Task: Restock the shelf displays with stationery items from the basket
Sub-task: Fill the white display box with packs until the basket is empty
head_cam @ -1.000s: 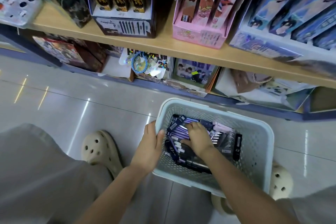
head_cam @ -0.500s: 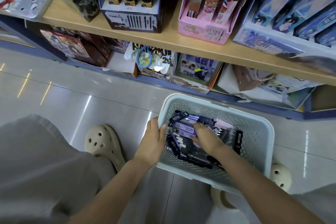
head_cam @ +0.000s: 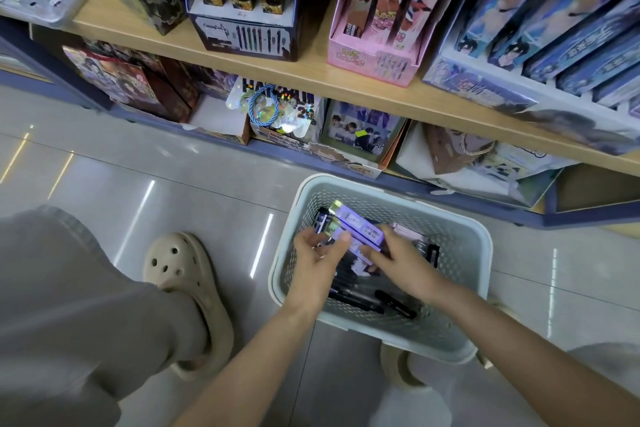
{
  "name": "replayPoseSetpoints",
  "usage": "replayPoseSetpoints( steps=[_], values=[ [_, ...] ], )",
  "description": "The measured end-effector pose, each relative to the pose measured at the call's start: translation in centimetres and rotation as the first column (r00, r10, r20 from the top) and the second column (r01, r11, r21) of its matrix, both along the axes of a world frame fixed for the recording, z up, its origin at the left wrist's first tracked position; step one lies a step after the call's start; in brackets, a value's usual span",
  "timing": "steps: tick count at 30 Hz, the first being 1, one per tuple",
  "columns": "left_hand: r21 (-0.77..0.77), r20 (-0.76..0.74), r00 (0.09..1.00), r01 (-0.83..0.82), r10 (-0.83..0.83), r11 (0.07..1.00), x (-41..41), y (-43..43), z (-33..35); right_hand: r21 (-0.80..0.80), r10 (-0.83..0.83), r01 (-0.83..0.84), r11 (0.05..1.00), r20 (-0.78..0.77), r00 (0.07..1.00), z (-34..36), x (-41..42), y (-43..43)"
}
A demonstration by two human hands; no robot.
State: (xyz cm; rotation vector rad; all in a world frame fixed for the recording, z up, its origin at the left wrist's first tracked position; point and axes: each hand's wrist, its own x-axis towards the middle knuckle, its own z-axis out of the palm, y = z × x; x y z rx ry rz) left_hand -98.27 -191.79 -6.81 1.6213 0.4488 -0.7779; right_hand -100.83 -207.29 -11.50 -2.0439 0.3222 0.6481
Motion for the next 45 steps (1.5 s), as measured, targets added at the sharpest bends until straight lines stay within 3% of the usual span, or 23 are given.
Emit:
replayPoseSetpoints(
  steps=[2,4,8,11,14,18,21,24,29,34,45],
  values=[
    [-0.183,-0.175,0.983,-0.091,0.059,0.979,0.4,-1.0,-0.1,0.072,-0.026,0.022,0.997,0.054,0.998,1.9,0.1,0.4],
    [-0.289,-0.237,0.964,-0.192,0.124,0.938,1.0,-1.7,-0.4,0.106,-0.047,0.038,0.994,0.083,0.995,3.2,0.1,1.1],
    [-0.32,-0.151,0.951,-0.305,0.269,0.897,1.7,-2.6,0.1,0.114,-0.097,0.082,0.99,0.126,0.987,4.6,-0.2,2.0],
    [-0.338,-0.112,0.952,-0.307,0.286,0.89,1.9,-2.7,0.8,0.133,-0.132,0.117,0.984,0.108,0.985,5.9,-0.3,2.3],
    [-0.344,-0.096,0.955,-0.295,0.28,0.891,2.0,-2.5,1.9,0.03,-0.167,0.164,0.986,0.185,0.969,8.0,0.1,1.9],
    [-0.311,0.062,0.993,-0.077,0.101,0.947,2.0,-2.0,4.4,-0.002,-0.262,0.273,0.962,0.269,0.927,11.5,1.6,1.0],
    [-0.291,0.19,0.98,0.11,-0.055,0.95,1.6,-1.7,7.1,0.064,-0.269,0.261,0.963,0.224,0.937,13.6,2.8,0.4],
    [-0.324,0.21,0.97,0.188,-0.123,0.927,1.3,-1.2,9.6,0.099,-0.259,0.245,0.964,0.173,0.95,15.8,3.1,0.1],
    [-0.339,0.148,0.975,0.206,-0.165,0.918,1.0,-0.7,13.2,0.211,-0.275,0.248,0.945,0.106,0.956,20.3,2.3,-0.1],
    [-0.328,0.102,0.982,0.181,-0.156,0.927,1.0,-1.1,16.6,0.328,-0.403,0.362,0.873,0.066,0.913,24.0,1.1,-0.7],
    [-0.268,0.324,0.89,0.411,-0.32,0.871,2.3,-3.1,23.9,0.345,-0.505,0.419,0.84,0.216,0.835,32.0,-0.5,-3.6]
  ],
)
